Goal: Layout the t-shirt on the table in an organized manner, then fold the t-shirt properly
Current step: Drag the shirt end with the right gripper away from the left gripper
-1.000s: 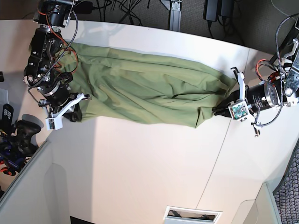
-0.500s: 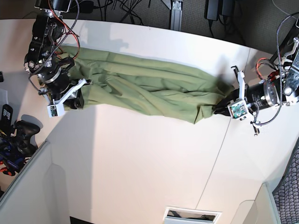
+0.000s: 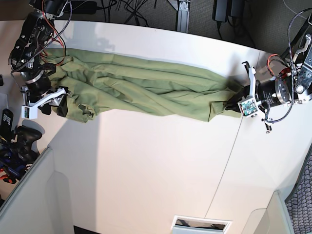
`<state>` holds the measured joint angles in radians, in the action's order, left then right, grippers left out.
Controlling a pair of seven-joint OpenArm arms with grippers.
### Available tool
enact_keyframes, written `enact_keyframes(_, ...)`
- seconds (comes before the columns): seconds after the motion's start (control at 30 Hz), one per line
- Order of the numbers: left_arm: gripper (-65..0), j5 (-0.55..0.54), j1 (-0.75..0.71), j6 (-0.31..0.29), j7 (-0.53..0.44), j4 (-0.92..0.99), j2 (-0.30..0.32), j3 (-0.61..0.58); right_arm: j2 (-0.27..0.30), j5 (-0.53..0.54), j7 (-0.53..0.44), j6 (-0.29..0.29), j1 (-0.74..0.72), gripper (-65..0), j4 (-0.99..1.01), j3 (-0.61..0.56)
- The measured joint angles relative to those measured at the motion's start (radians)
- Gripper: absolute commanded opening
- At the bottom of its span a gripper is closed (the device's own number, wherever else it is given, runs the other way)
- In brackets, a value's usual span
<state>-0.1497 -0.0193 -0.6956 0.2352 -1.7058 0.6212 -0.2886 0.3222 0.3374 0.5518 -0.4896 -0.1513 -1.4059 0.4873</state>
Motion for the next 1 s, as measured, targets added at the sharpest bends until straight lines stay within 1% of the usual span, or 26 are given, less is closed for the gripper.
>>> enact_keyframes(0.27,-65.0,-0.002,-0.001,0.000,0.000,0.000,0.000,0.000,-0.048,-0.016,-0.021,0.004,-0.128,-29.8,0.241,-0.012)
enact_keyframes(0.4,-65.0,-0.002,-0.003,0.000,0.000,0.000,0.000,0.000,-0.069,-0.059,-0.037,0.007,-0.179,-29.8,0.357,-0.037)
enact_keyframes(0.43,-65.0,-0.002,-0.003,0.000,0.000,0.000,0.000,0.000,-0.073,-0.077,-0.055,0.007,-0.188,-29.8,0.380,-0.045)
enact_keyframes(0.57,-65.0,-0.002,-0.003,0.000,0.000,0.000,0.000,0.000,-0.073,-0.118,-0.089,0.008,-0.224,-30.1,0.435,-0.066)
enact_keyframes(0.6,-65.0,-0.002,-0.002,0.000,0.000,0.000,0.000,0.000,-0.073,-0.120,-0.100,0.011,-0.223,-31.7,0.438,-0.067)
enact_keyframes(0.63,-65.0,-0.001,-0.002,0.000,0.000,0.000,0.000,0.000,-0.073,-0.121,-0.107,0.011,-0.222,-35.9,0.441,-0.067)
enact_keyframes(0.73,-65.0,-0.002,-0.003,0.000,0.000,0.000,0.000,0.000,-0.071,-0.129,-0.101,0.011,-0.222,-54.9,0.444,-0.067)
enact_keyframes(0.8,-65.0,-0.002,-0.002,0.000,0.000,0.000,0.000,0.000,-0.071,-0.129,-0.099,0.011,-0.219,-64.3,0.444,-0.068)
enact_keyframes(1.0,-65.0,-0.001,-0.002,0.000,0.000,0.000,0.000,0.000,-0.071,-0.114,-0.101,0.011,-0.214,-65.0,0.402,-0.068)
